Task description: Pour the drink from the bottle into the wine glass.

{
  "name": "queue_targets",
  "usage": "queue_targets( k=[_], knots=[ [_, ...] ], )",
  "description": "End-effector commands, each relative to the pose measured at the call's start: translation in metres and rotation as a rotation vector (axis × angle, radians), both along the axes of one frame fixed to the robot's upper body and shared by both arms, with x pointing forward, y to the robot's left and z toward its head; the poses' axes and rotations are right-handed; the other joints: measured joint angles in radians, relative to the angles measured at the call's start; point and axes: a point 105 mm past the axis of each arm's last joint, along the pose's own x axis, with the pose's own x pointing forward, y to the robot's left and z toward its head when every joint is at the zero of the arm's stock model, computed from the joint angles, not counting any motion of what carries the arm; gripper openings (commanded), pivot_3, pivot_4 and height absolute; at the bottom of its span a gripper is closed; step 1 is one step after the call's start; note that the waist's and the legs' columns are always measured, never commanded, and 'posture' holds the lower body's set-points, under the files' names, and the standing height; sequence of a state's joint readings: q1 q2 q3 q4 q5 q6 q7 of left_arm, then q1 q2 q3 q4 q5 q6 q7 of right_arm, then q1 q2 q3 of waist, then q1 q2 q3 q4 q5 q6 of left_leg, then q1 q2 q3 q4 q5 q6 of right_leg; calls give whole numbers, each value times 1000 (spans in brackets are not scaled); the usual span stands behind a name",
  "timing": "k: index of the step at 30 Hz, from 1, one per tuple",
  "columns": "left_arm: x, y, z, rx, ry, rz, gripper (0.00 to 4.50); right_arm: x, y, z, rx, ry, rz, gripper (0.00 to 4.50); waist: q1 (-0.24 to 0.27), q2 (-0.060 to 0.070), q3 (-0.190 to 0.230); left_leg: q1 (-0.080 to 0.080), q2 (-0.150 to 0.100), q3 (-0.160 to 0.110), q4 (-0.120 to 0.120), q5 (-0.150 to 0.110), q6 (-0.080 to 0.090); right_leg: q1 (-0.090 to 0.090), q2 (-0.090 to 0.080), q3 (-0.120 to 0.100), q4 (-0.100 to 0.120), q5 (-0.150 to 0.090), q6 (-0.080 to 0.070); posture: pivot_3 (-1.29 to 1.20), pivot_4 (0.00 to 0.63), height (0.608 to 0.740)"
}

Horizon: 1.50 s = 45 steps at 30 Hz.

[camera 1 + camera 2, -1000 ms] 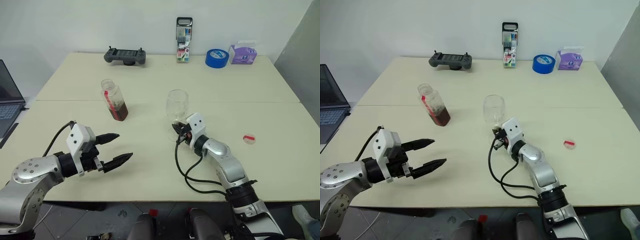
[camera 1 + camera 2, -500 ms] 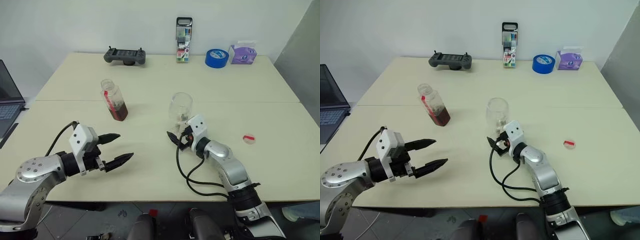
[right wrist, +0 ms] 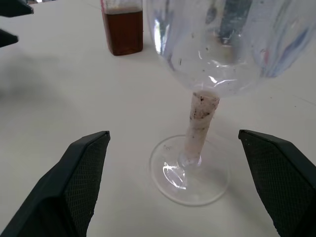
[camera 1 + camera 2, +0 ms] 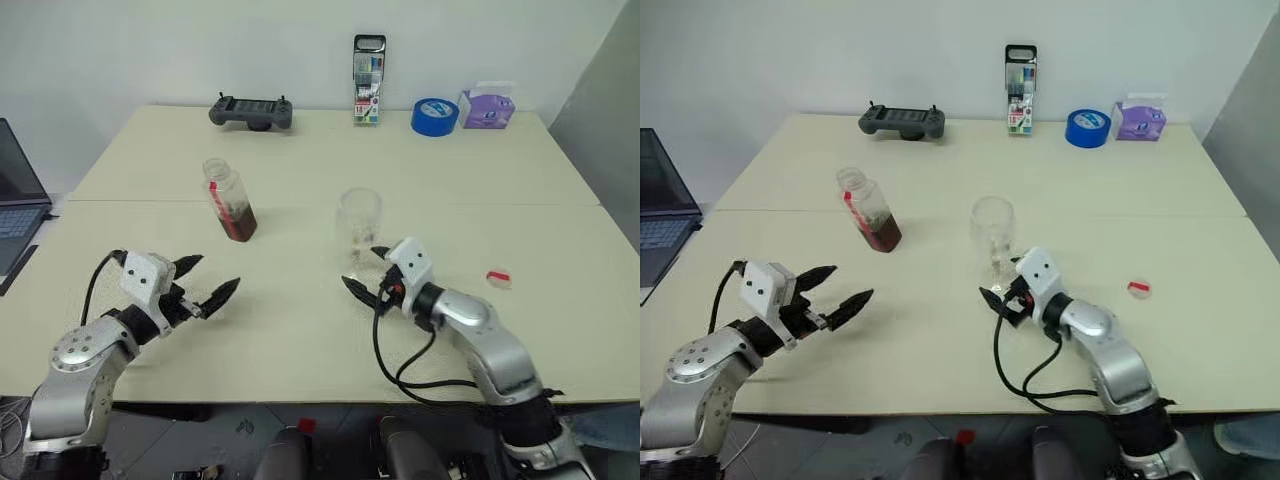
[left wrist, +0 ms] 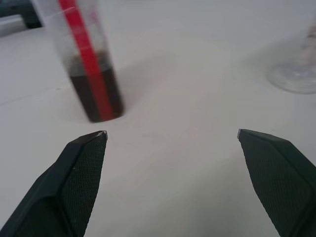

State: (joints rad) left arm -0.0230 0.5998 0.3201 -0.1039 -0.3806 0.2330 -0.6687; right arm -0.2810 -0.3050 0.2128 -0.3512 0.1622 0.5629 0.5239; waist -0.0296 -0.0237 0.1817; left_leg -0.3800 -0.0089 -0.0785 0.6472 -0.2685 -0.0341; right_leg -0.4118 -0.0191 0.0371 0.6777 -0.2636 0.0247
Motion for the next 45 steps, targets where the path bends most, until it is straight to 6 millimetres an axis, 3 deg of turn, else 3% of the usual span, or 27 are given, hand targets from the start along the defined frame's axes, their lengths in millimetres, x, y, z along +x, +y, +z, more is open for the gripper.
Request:
queue_targets(
  k=[1, 4, 6, 8, 10, 13, 15, 24, 31, 45],
  knots=[
    [13, 13, 13, 23, -135, 127, 4500, -12, -20, 23, 42, -17, 26, 4454, 4, 0, 0, 0, 0, 0, 0, 0, 0, 0, 0, 0, 0, 0, 0, 0, 150, 740],
    [30, 14, 16, -7, -186, 208, 4500, -36, -40, 39, -17, 48, 174, 4454, 10, -1, 0, -1, -2, -2, 1, 0, 0, 2, -1, -2, -2, 0, 0, 0, 150, 740],
    [37, 11, 20, -21, -214, 219, 4500, -41, -49, 54, -45, 60, 223, 4454, 9, -1, 0, -1, -3, -1, 2, 0, 0, 3, -2, -2, -3, 0, 1, 0, 150, 740],
    [45, 7, 26, -24, -239, 238, 4500, -33, -59, 100, -60, -38, 235, 4454, -2, -1, 0, 0, -2, 0, 2, 0, 0, 4, -1, -2, -3, 1, 1, 0, 150, 740],
    [49, 5, 27, -2, -243, 247, 4500, -28, -65, 131, -45, -106, 227, 4454, -4, -1, 0, 1, -1, 2, 2, 0, 0, 3, 0, -2, -2, 1, 1, 0, 150, 740],
    [57, 0, 23, 12, -238, 250, 4500, -22, -58, 163, -41, -159, 230, 4454, -3, -3, -1, 2, 0, 1, 0, 0, 0, 4, 1, -2, -2, 1, 1, 0, 150, 740],
    [60, -2, 27, 10, -258, 249, 4500, -25, -48, 174, -27, -164, 271, 4454, -1, -3, -1, 1, 0, 0, -1, 0, 0, 3, 1, -3, -2, 1, 1, 0, 150, 740],
    [66, -18, 45, -80, -295, 217, 4500, -24, -29, 178, -14, -134, 315, 4454, 3, -3, -1, -3, -3, 0, 3, 0, 0, 1, -3, -1, -2, 1, 1, 0, 150, 740],
    [79, -17, 52, -169, -263, 243, 4500, -19, -24, 181, -4, -134, 315, 4454, 3, -3, -1, -3, -3, -1, 5, 0, 0, 1, -2, -1, -1, 2, 2, 0, 150, 740],
    [111, -27, 65, -180, -267, 186, 4500, -15, -19, 174, -21, -136, 300, 4454, 3, -3, -1, -3, -3, -1, 5, 0, 0, 1, -2, -3, 0, 2, 2, 0, 150, 740]
  ],
)
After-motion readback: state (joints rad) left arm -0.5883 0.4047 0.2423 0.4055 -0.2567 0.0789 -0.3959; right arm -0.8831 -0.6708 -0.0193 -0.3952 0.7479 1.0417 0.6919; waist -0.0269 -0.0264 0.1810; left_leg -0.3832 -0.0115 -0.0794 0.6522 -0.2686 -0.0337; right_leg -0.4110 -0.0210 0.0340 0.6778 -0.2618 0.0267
